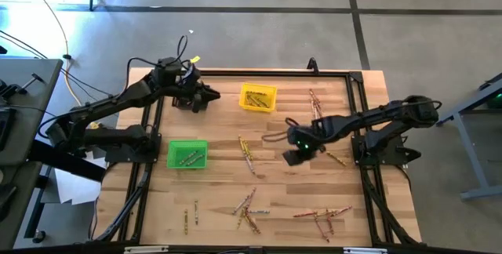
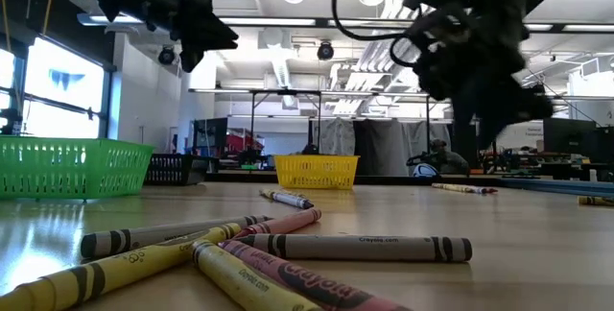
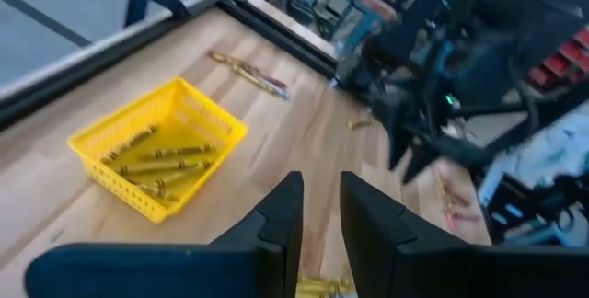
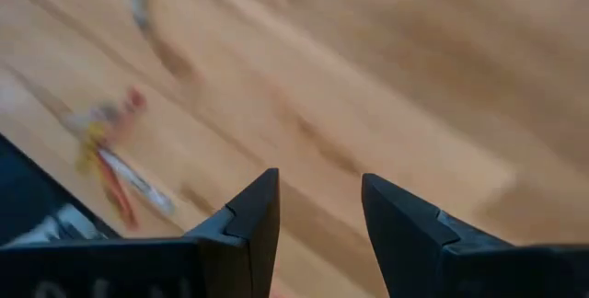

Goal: Sort crayons
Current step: Put the yellow crayon into the yellow bin

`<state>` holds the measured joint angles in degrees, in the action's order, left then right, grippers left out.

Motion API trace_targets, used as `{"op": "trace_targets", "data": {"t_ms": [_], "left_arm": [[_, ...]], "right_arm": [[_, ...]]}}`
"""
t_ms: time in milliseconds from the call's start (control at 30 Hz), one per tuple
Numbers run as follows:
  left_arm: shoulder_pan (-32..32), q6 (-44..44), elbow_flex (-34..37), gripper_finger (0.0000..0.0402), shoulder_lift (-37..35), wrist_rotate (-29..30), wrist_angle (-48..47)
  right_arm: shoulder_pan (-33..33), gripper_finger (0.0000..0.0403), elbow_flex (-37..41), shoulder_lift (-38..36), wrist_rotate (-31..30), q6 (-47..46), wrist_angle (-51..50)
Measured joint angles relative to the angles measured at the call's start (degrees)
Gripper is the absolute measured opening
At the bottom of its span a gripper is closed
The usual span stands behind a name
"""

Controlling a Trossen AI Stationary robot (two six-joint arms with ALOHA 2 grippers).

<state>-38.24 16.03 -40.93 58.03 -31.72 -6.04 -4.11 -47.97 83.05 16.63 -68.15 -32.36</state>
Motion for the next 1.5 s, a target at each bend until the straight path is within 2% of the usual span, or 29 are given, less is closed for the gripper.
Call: {"op": "trace_targets", "data": {"t_ms": [133, 333, 433, 633, 800, 900, 1200, 1500], "left_arm": [[0.22, 0.37, 0.0, 0.006, -0.54, 1.39, 0.34], [0.32, 1.88, 0.0, 0.006, -0.54, 2.57, 0.34], [0.59, 3.3, 0.0, 0.006, -0.54, 3.78, 0.34], [1.55, 4.88, 0.0, 0.006, -0.54, 3.82, 0.32], [3.64, 5.01, 0.0, 0.006, -0.54, 3.82, 0.3], [5.01, 5.91, 0.0, 0.006, -0.54, 3.82, 0.32], [7.39, 6.38, 0.0, 0.006, -0.54, 5.55, 0.32], [7.98, 6.36, 0.0, 0.006, -0.54, 7.01, 0.33]], "right_arm": [[-3.96, 0.0141, 0.01, 0.0, 0.84, 1.09, -9.2], [-6.65, 0.0141, 0.02, 0.0, -1.82, 6.91, -28.03], [-6.76, 0.0141, 0.02, 0.0, -3.11, 9.69, -31.86], [-4.6, 0.0141, 2.6, -0.02, -5.56, 14.7, -30.96], [-1.92, 0.0141, 8.63, -0.31, -2.02, 16.53, -24.36], [-0.97, 0.0141, 9.83, -1.31, -1.59, 16.63, -23.69], [1.58, 0.0141, 10.64, -6.78, -6.16, 18.02, -24.81], [4.58, 0.0141, 20.6, -9.65, -1.05, 14.42, -16.13]]}}
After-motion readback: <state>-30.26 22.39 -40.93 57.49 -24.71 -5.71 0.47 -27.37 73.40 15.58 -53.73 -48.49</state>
